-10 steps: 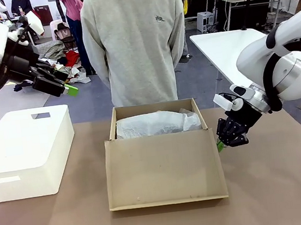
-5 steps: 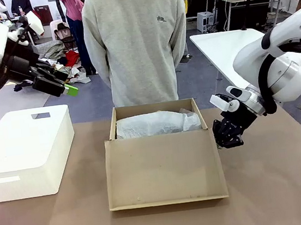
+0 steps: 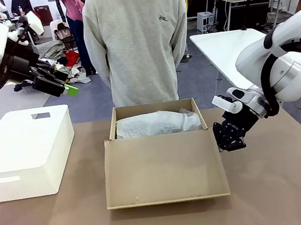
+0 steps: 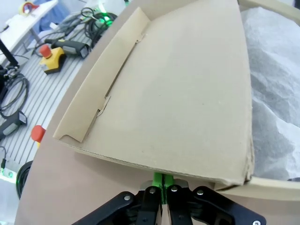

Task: Pack the shoes into the box.
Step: Close the Shoes Box.

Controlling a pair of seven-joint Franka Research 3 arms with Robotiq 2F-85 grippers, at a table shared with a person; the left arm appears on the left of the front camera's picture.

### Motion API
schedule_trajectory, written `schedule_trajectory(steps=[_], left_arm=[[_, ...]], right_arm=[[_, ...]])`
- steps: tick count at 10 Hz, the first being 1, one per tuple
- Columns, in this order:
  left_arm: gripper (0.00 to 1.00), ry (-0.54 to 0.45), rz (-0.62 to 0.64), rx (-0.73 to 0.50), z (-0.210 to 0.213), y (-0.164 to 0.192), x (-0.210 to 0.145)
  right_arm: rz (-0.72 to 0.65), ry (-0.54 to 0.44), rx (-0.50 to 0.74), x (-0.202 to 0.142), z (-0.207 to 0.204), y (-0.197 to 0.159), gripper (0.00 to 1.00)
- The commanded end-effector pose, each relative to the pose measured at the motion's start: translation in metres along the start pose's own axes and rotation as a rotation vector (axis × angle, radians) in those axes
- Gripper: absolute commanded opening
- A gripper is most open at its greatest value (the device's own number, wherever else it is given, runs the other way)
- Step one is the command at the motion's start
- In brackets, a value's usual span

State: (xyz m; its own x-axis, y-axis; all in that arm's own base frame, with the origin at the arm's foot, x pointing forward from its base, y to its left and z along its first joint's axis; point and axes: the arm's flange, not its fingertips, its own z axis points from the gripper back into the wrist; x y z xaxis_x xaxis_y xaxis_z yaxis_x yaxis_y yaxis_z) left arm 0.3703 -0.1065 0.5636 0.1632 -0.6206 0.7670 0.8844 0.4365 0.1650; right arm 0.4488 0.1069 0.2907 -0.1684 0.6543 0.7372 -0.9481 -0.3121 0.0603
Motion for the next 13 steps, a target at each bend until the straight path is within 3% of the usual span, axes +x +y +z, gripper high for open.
schedule_trajectory(steps=[1,6,13], left_arm=[[1.0,-0.018,-0.013,-0.012,-0.001,0.002,0.0],[1.0,-0.018,-0.013,-0.012,-0.001,0.002,0.0],[1.0,-0.018,-0.013,-0.012,-0.001,0.002,0.0]], right_arm=[[0.056,-0.053,0.053,0.0,0.006,0.0,0.0],[0.074,-0.203,0.013,-0.003,0.012,-0.003,0.0],[0.045,-0.528,-0.073,-0.014,0.03,-0.005,0.0]])
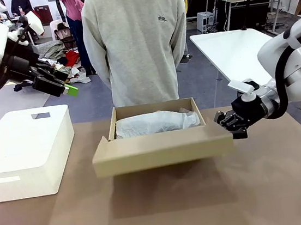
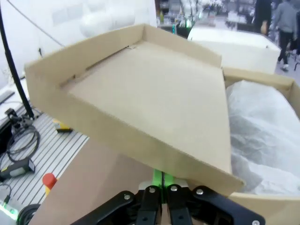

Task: Pack the shoes into the box.
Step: Close the Shoes Box.

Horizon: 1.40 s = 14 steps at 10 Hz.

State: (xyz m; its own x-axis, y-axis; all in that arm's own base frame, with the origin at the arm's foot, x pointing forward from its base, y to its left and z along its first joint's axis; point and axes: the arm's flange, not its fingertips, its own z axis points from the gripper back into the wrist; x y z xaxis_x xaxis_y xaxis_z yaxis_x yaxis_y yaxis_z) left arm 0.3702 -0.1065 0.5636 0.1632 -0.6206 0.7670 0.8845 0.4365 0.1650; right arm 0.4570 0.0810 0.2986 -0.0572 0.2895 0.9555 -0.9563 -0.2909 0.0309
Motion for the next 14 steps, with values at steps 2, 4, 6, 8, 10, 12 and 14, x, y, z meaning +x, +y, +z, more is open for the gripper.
schedule_trajectory(steps=[2,4,6,8,10,12,14], left_arm=[[1.0,-0.018,-0.013,-0.012,-0.001,0.002,0.0],[1.0,-0.018,-0.013,-0.012,-0.001,0.002,0.0],[1.0,-0.018,-0.013,-0.012,-0.001,0.002,0.0],[1.0,-0.018,-0.013,-0.012,-0.001,0.002,0.0],[1.0,-0.018,-0.013,-0.012,-0.001,0.002,0.0],[1.0,-0.018,-0.013,-0.012,-0.001,0.002,0.0],[1.0,-0.018,-0.013,-0.012,-0.001,0.002,0.0]], right_arm=[[0.043,-0.129,-0.077,0.003,0.008,-0.008,0.0],[0.052,-0.158,-0.12,0.009,0.009,-0.011,0.0],[0.052,-0.164,-0.175,0.01,0.01,-0.016,0.0],[0.051,-0.132,-0.286,0.015,0.012,-0.024,0.0],[0.053,-0.107,-0.323,0.021,0.014,-0.031,0.0],[0.055,-0.112,-0.325,0.027,0.017,-0.035,0.0],[0.035,-0.113,-0.304,0.02,0.022,-0.032,0.0]])
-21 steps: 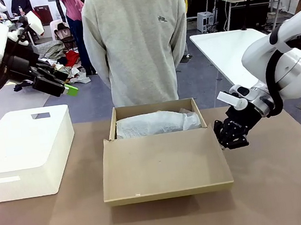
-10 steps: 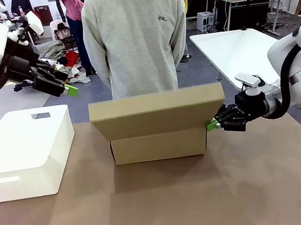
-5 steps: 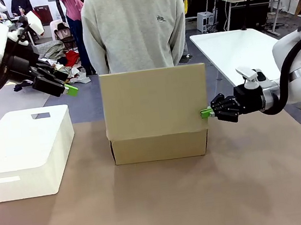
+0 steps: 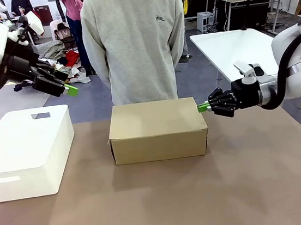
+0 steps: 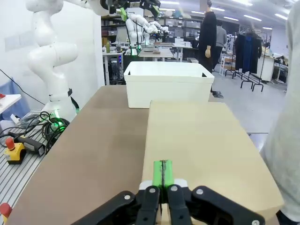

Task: Pack the shoes into the box.
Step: Close the Shoes Box, then press down on the lid of the Shoes Box.

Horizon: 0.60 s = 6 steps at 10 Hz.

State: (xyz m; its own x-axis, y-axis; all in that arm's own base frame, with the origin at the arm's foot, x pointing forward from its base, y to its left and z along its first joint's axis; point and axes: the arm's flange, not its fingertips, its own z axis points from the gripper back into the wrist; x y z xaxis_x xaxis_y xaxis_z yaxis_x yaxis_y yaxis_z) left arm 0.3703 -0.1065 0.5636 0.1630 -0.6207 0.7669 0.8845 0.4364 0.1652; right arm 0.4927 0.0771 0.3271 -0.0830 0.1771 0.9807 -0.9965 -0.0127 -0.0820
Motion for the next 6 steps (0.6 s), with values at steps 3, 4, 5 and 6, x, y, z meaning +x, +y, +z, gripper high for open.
schedule_trajectory(steps=[3,4,5,6], left_arm=[[1.0,-0.018,-0.013,-0.012,-0.001,0.002,-0.0003],[1.0,-0.018,-0.013,-0.012,-0.001,0.002,-0.0003],[1.0,-0.018,-0.013,-0.012,-0.001,0.002,-0.0003],[1.0,-0.018,-0.013,-0.012,-0.001,0.002,-0.0003]], right_arm=[[-0.008,-0.001,-0.003,-0.0039,0.0008,0.0005,0.0],[-0.008,-0.001,-0.003,-0.0039,0.0008,0.0005,0.0],[-0.008,-0.001,-0.003,-0.0039,0.0008,0.0005,0.0],[-0.008,-0.001,-0.003,-0.0039,0.0008,0.0005,0.0]])
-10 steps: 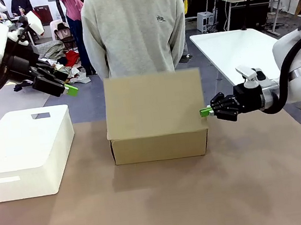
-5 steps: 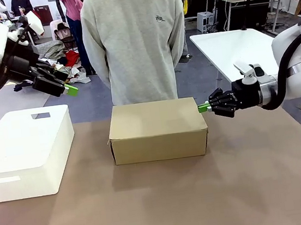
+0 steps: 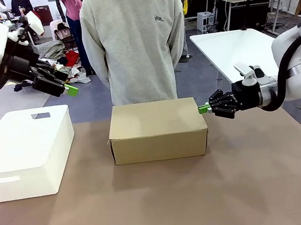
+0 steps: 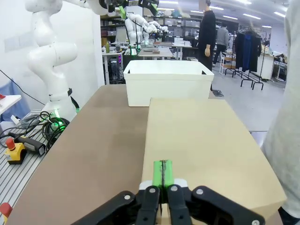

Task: Pack the shoes into the box.
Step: Press down on the lid of the Shoes Box.

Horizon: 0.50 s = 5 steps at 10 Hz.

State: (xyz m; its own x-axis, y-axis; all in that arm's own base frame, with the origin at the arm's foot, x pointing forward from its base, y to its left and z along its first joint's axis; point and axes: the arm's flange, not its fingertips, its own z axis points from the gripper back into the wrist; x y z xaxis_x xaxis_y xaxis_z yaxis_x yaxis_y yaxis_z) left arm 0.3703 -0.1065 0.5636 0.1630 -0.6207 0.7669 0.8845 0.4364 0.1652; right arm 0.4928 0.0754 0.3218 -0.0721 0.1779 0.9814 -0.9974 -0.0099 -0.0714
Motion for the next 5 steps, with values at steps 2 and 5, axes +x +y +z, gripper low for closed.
schedule_trajectory(steps=[2,5], left_arm=[[1.0,-0.018,-0.013,-0.012,-0.001,0.002,0.0],[0.8,0.0,0.0,0.0,0.0,0.0,0.0]], right_arm=[[0.003,-0.001,-0.002,0.002,0.0,0.0,0.0],[-0.102,0.074,-0.018,0.021,0.003,0.01,0.0]])
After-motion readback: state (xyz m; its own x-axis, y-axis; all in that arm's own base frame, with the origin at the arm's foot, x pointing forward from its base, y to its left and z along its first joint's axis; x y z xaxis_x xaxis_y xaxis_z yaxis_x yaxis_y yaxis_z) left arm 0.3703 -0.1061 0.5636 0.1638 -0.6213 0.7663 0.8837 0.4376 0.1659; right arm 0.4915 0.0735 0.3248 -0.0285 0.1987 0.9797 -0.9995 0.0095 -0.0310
